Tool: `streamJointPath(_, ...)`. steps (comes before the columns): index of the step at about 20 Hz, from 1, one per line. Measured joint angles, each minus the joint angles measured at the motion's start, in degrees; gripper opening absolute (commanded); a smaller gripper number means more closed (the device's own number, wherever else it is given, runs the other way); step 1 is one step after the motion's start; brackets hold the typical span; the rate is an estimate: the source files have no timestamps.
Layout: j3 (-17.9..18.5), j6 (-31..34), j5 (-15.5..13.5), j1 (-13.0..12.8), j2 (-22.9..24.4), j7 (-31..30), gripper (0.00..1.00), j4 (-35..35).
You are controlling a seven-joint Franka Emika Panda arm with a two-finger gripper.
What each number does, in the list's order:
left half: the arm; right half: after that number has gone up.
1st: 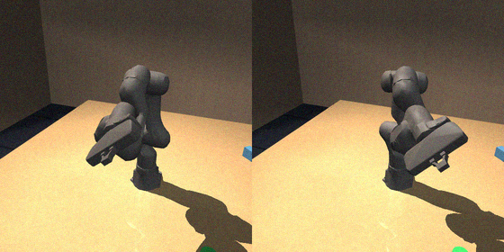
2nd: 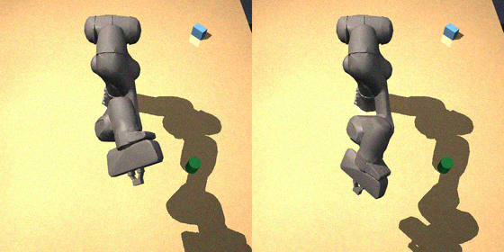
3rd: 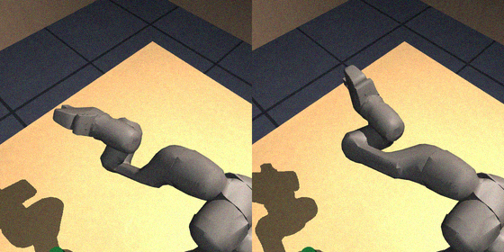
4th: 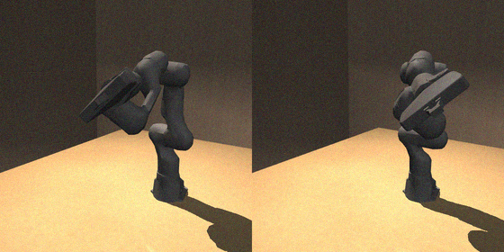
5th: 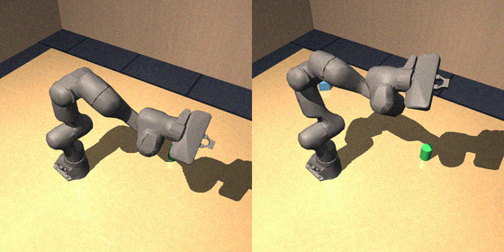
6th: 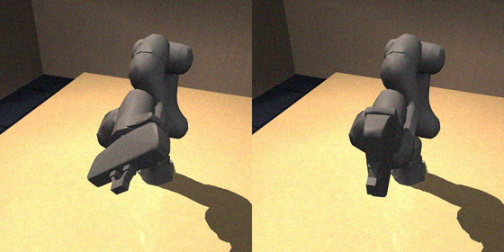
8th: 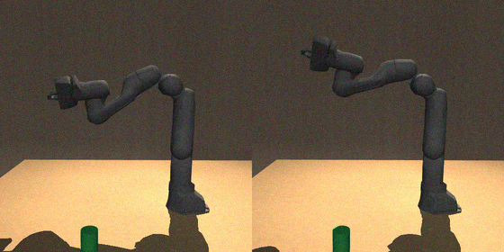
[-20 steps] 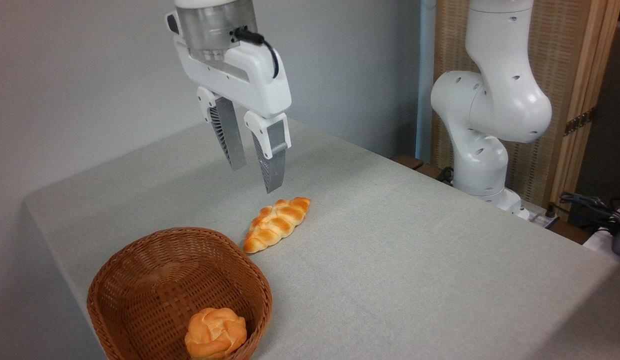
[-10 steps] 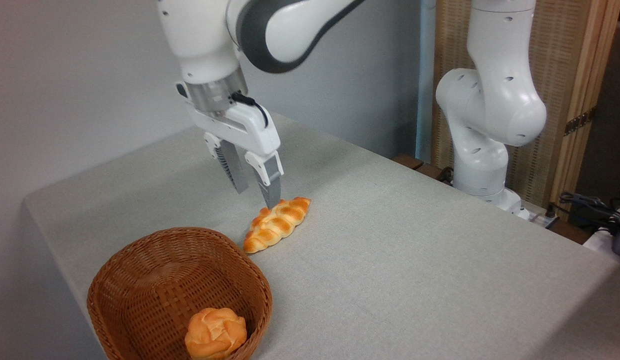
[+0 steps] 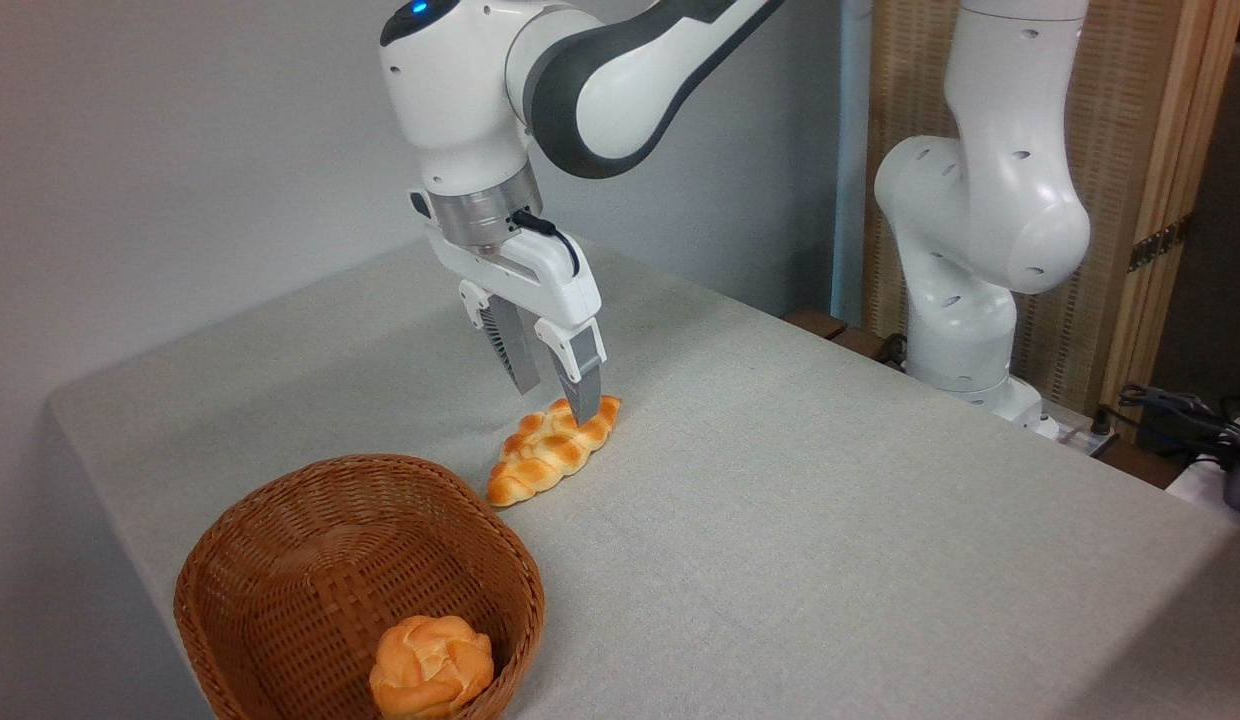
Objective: Put bread into the basket
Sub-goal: 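Descend onto the braided roll and close the gripper around it, then lift the braided roll and carry it over the wicker basket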
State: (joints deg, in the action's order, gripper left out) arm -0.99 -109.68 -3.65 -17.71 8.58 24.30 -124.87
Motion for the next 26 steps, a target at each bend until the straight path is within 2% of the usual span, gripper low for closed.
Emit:
streamJointPath(5, 0.0, -1.42, 0.0, -0.02, -0.06, 0.0, 1.0, -0.86)
streamJointPath(12, 0.0, -5.22, 1.52, -0.43, -1.38, -0.38, 1.0, -2.49)
streamJointPath(15, 0.0, -7.98, 1.53, -0.52, -2.08, -1.39, 0.91, -2.87)
streamJointPath(17, 0.0, -8.33, 1.58, -0.54, -2.31, -1.85, 0.89, -3.08)
streamJointPath(19, 0.0, -8.37, 1.72, -0.55, -2.38, -1.92, 0.81, -3.26)
streamJointPath(24, 0.0, -8.49, 2.06, -0.6, -2.5, -1.92, 0.42, -3.59)
streamJointPath(26, 0.0, -8.57, 2.1, -0.64, -2.51, -1.92, 0.35, -3.6)
